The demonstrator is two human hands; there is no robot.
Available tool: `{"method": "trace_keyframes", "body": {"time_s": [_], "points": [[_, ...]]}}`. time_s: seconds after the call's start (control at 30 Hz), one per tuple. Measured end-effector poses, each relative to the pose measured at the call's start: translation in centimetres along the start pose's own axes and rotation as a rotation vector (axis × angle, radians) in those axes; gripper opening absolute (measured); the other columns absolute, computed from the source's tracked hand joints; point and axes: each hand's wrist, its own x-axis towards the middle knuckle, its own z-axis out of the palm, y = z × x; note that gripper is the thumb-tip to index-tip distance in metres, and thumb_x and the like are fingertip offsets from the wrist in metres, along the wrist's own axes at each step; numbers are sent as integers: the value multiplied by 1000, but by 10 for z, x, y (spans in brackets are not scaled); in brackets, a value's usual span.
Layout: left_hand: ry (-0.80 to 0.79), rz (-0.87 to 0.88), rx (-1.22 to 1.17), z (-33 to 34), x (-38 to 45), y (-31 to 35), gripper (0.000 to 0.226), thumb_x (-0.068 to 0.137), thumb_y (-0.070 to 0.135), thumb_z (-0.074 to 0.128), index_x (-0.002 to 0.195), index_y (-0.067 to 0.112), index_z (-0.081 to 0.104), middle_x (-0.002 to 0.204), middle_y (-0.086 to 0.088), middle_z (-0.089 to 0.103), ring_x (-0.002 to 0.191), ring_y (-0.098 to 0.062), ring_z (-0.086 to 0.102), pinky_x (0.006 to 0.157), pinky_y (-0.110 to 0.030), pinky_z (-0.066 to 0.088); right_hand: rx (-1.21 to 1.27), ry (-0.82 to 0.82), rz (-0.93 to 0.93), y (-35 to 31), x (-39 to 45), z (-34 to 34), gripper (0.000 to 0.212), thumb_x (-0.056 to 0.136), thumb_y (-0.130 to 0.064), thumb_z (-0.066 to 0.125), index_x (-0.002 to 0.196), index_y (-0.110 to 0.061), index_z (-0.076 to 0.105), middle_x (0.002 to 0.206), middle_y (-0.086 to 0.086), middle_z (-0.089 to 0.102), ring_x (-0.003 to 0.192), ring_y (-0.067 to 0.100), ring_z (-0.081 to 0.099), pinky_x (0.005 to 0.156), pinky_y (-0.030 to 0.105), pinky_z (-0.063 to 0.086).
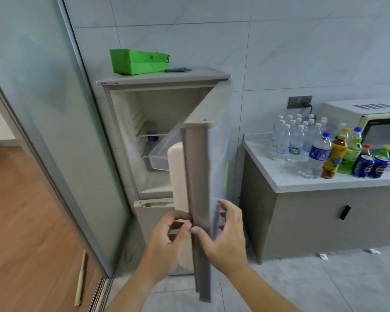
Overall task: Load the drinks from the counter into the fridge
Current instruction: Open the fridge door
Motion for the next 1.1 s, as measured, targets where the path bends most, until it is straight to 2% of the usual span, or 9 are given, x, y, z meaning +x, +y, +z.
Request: {"method": "trace_keyframes", "body": {"time_s": [0.13, 0.2, 0.4, 0.53, 0.63, 0.73, 0.8, 0.93, 1.1], "points": [[-146, -49, 23, 38, -7, 6, 16, 95, 36, 54, 102, 46, 64, 104, 18, 69, 102, -7, 65, 84, -30, 56, 61, 121, 46, 21, -4, -46, 74, 72, -57, 72, 133, -23, 44, 123, -12, 41, 108, 7, 54, 82, 21, 53], [-83, -85, 33, 52, -3, 2, 14, 97, 29, 60, 102, 42, 64, 101, 20, 68, 98, -3, 64, 87, -34, 57, 81, 192, 41, 35, -3, -65, 63, 76, -53, 67, 128, -24, 47, 119, -10, 43, 106, 4, 52, 78, 11, 49], [76, -158, -14, 86, 31, -18, 14, 94, 20, 65, 103, 31, 63, 93, 13, 67, 88, -11, 66, 85, -50, 58, 77, 361, 97, 89, 10, -118, 42, 84, -43, 49, 115, -15, 42, 110, 8, 44, 95, 5, 50, 81, 13, 43], [76, -121, -71, 122, 66, -26, 17, 95, 20, 64, 103, 35, 61, 91, 21, 67, 83, -6, 66, 80, -51, 59, -5, 486, 128, 123, 36, -157, 43, 92, -51, 39, 109, -11, 41, 104, 17, 44, 85, 11, 42, 83, 10, 38], [56, -112, -126, 155, 96, -26, 22, 95, 20, 64, 102, 41, 62, 93, 14, 68, 88, -13, 67, 81, -51, 59, -114, 556, 133, 144, 57, -189, 72, 97, -67, 23, 106, -1, 50, 101, 15, 43, 91, 9, 38, 89, 0, 28], [7, -102, -153, 190, 118, -24, 30, 96, 20, 64, 97, 50, 62, 92, 15, 68, 87, -14, 67, 80, -51, 59, -193, 582, 199, 166, 81, -214, 78, 102, -55, 17, 100, 14, 52, 94, 25, 50, 85, 23, 38, 82, 17, 33], [-44, -99, -158, 209, 128, -23, 34, 96, 21, 65, 96, 54, 62, 93, 16, 68, 88, -13, 66, 81, -51, 59, -189, 620, 302, 182, 97, -227, 64, 101, -50, 18, 97, 4, 51, 90, 23, 54, 82, 28, 42, 75, 36, 34], [-64, -82, -183, 239, 141, -24, 24, 95, 23, 65, 103, 45, 63, 97, 16, 67, 90, -9, 65, 84, -46, 59, -231, 543, 472, 215, 131, -258, 45, 100, -59, 16, 96, -23, 43, 83, -10, 51, 78, 15, 50, 73, 34, 36], [-34, -73, -131, 274, 150, -21, 19, 95, 23, 65, 105, 39, 63, 96, 16, 66, 92, -11, 64, 83, -36, 58, -145, 442, 601, 255, 179, -289, 53, 103, -56, 18, 128, -23, 51, 106, -6, 56, 101, 17, 50, 89, 35, 37]]}}
